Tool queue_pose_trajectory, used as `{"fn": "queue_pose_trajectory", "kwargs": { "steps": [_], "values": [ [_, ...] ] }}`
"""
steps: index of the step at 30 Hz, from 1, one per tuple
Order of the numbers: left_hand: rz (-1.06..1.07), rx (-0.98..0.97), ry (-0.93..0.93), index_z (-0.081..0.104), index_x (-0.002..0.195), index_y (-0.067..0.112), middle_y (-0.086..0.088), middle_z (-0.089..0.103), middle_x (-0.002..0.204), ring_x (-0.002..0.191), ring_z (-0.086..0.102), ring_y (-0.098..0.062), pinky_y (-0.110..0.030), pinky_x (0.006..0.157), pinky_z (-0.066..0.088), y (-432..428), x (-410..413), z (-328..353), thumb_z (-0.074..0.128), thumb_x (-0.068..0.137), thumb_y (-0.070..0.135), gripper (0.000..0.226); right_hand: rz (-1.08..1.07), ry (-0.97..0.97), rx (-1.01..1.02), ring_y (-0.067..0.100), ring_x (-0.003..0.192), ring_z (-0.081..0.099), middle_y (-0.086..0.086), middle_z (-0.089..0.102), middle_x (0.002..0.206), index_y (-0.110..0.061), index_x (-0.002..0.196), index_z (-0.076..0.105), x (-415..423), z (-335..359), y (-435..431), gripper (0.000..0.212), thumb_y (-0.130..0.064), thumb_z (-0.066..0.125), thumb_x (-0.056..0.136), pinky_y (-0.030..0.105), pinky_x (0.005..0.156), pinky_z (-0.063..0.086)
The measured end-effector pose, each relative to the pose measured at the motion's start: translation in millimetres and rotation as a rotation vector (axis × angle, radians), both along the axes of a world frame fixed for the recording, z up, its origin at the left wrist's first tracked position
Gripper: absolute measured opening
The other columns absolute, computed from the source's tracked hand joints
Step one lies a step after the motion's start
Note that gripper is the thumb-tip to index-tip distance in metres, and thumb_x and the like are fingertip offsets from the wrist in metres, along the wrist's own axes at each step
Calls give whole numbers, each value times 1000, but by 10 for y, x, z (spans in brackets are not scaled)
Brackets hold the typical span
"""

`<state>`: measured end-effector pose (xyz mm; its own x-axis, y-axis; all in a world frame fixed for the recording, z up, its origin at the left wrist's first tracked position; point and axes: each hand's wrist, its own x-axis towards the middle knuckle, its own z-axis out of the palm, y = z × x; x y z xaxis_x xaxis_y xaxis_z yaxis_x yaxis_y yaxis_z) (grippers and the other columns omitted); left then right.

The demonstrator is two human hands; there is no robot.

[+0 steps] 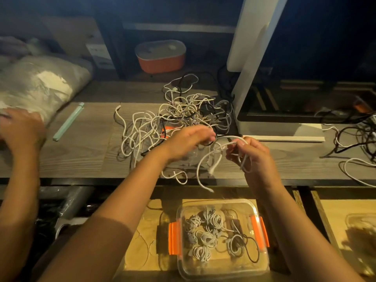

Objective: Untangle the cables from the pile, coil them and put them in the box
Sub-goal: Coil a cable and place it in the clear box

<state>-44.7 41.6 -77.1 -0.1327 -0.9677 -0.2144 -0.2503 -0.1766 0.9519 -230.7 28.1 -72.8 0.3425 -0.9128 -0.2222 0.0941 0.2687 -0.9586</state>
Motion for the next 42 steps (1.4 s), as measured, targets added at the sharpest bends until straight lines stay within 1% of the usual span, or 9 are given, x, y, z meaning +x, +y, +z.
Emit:
{"fn": "queue_pose_trajectory", "kwargs": {
  "steps": [8, 15, 20, 23, 27, 30, 35, 38, 42],
  "values": [
    [-133, 106, -7, 57, 97, 24, 0, 64, 70, 64, 63, -8, -22, 70, 53, 262, -187, -82, 61, 89, 12, 15, -76, 130, -61, 17, 81, 60, 1, 66, 77, -13, 78, 65, -143, 29, 93, 21, -17, 52, 93, 34, 78, 47],
    [92, 12, -185, 57, 75, 22, 3, 51, 60, 51, 52, -8, -25, 60, 45, 331, -242, -161, 57, 93, 22, 18, -154, 654, -225, 21, 72, 54, 10, 60, 75, -9, 85, 65, -336, -139, 58, 23, -29, 56, 93, 30, 59, 41],
    [208, -146, -199, 63, 79, 17, 0, 54, 62, 56, 48, -14, -30, 58, 39, 364, -450, -195, 54, 94, 27, 20, 192, 1293, -479, 28, 136, 28, 7, 32, 147, -25, 144, 28, -389, -138, 111, 76, -37, 70, 81, 47, 110, 32],
    [206, -200, -215, 63, 75, 32, 9, 61, 68, 68, 56, -9, -29, 67, 44, 372, -499, -180, 56, 93, 30, 20, 312, 1340, -651, 23, 143, 15, -1, 26, 151, -31, 144, 28, -220, -73, 190, 74, -37, 67, 82, 52, 116, 14],
    [196, -215, -203, 59, 65, 35, 11, 51, 57, 57, 46, -7, -28, 59, 38, 424, -489, -155, 60, 90, 31, 25, 236, 1126, -624, 22, 101, 59, 1, 66, 106, -23, 112, 62, -171, -131, 209, 20, -24, 50, 96, 49, 95, 44],
    [137, -94, -424, 60, 70, 28, 6, 56, 61, 60, 51, -13, -28, 59, 41, 451, -407, -195, 62, 87, 34, 18, 165, 994, -593, 14, 74, 57, -2, 62, 85, -17, 109, 65, -222, -74, 226, 21, -17, 49, 97, 31, 64, 46],
    [30, 49, -631, 67, 87, 25, 3, 62, 72, 71, 59, -19, -30, 63, 45, 512, -341, -245, 50, 94, 29, 19, 145, 991, -612, 12, 69, 55, -1, 62, 82, -18, 110, 65, -204, -34, 243, 20, -20, 49, 97, 27, 57, 42],
    [72, 127, -415, 64, 110, 20, 5, 60, 83, 69, 54, -8, -20, 60, 43, 515, -290, -225, 43, 100, 21, 23, 92, 938, -561, 8, 62, 51, -3, 58, 73, -15, 103, 66, -234, -2, 205, 19, -20, 48, 98, 22, 52, 33],
    [136, 180, 422, 41, 137, 5, -3, 53, 130, 119, 50, -11, -21, 96, 43, 590, -390, -66, 34, 100, 6, 38, 141, 969, -481, 9, 61, 49, -3, 54, 69, -12, 97, 64, -267, -39, 196, 21, -20, 45, 99, 23, 52, 33]
  ]
}}
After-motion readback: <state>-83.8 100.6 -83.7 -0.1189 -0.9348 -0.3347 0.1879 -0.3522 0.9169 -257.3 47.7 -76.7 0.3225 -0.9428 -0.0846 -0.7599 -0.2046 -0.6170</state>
